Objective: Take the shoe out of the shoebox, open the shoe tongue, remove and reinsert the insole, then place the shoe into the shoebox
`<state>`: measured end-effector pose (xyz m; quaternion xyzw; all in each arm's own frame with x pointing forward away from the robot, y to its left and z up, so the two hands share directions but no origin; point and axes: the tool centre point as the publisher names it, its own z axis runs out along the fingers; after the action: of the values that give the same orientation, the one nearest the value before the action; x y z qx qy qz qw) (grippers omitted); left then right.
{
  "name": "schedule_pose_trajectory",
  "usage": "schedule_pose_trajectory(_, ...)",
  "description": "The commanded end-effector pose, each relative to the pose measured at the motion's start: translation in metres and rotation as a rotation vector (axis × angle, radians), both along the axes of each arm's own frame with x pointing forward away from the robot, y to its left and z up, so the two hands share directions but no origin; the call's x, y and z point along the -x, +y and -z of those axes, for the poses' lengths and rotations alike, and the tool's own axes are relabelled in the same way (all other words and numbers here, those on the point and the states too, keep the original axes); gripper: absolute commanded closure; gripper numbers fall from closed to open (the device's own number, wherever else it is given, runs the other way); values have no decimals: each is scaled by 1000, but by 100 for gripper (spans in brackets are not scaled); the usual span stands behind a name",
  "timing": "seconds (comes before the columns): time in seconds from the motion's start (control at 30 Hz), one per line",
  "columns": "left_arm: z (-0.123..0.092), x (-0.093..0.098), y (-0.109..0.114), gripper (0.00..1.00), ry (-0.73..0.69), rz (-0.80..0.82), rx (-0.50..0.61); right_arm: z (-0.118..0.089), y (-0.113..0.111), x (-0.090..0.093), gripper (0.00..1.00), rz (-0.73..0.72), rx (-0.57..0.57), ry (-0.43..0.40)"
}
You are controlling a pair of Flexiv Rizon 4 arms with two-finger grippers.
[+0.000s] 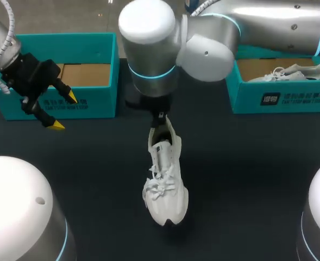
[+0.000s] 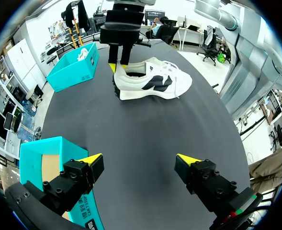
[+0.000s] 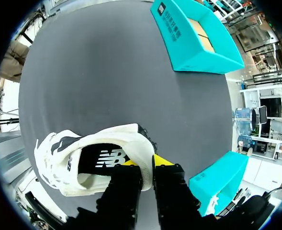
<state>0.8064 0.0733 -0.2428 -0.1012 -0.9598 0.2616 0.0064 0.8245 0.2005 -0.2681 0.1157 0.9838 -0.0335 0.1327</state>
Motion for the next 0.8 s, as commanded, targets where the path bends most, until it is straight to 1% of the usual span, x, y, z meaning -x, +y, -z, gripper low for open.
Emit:
schedule_pose_trajectory(0.03,0,0,0,0,1,0,-4,-83,-12,-1,100,12,28,-1)
schedule_pose_trajectory(0.17,0,0,0,0,1,0,-4,-116,-21,-14,100,24,43,-5)
schedule_pose_trajectory(0.27,0,0,0,0,1,0,-4,-128,-27,-25,100,30,50,-5)
schedule_pose_trajectory(0.3,0,0,0,0,1,0,-4,-132,-29,-28,100,39,24,-3)
schedule_pose_trajectory(0.47,0,0,0,0,1,0,-4,-139,-33,-43,100,61,44,40)
schedule_pose_trajectory(0.53,0,0,0,0,1,0,-4,-142,-30,-46,100,76,22,50)
schedule_pose_trajectory(0.57,0,0,0,0,1,0,-4,-143,-28,-47,100,77,34,60)
schedule_pose_trajectory(0.6,0,0,0,0,1,0,-4,-143,-27,-48,100,113,68,63)
schedule_pose_trajectory(0.8,0,0,0,0,1,0,-4,-143,-27,-48,100,113,68,63)
